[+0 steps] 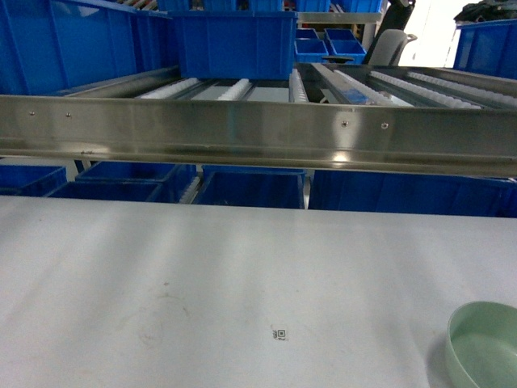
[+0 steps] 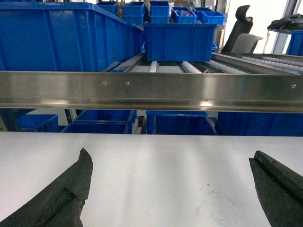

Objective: Place green bowl on second shelf with right arm

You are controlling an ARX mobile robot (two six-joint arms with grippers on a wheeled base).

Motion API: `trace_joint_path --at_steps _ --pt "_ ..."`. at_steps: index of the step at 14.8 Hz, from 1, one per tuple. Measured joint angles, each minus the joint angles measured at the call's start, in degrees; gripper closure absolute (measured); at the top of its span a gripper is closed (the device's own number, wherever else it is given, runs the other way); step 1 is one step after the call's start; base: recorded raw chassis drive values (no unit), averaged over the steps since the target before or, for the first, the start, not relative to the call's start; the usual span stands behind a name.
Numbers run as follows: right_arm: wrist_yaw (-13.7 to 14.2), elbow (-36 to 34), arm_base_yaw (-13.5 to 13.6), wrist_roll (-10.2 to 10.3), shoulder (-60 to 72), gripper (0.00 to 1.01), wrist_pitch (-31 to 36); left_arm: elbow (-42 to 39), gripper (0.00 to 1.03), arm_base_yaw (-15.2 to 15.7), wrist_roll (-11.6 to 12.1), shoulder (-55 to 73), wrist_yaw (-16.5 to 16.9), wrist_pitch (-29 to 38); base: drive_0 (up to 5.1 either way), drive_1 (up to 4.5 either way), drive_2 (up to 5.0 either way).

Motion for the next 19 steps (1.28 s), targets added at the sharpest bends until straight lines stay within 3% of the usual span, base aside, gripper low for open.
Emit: trace_joint_path --at_steps 2,4,6,9,14,19 --pt "-6.3 6.4 -2.3 -3.9 14.2 0.03 -2.8 0.0 0.05 0.0 0.0 0.0 0.0 0.0 0.0 0.0 0.0" --pt "-10.0 13.5 -5.2 -8.7 25.6 0.03 -9.6 0.0 0.05 0.0 0.0 0.0 0.0 0.0 0.0 0.0 0.0" --pt "-12.5 21.6 -6.6 -11.6 33.6 0.03 -17.8 0.0 0.05 0.0 0.0 0.0 0.0 0.0 0.0 0.0 0.0" --pt "-12.5 29.6 -6.5 -15.4 41.7 0.03 -25.4 0.0 0.05 0.0 0.0 0.0 0.0 0.0 0.0 0.0 0.0" --pt "-10.5 31.9 -6.2 -21.8 47.0 0.03 -32.4 0.0 0.05 0.0 0.0 0.0 0.0 0.0 0.0 0.0 0.0" --pt "-7.5 33.4 -6.8 -27.8 53.6 0.03 -34.8 0.0 0.05 0.0 0.0 0.0 0.0 0.0 0.0 0.0 0.0"
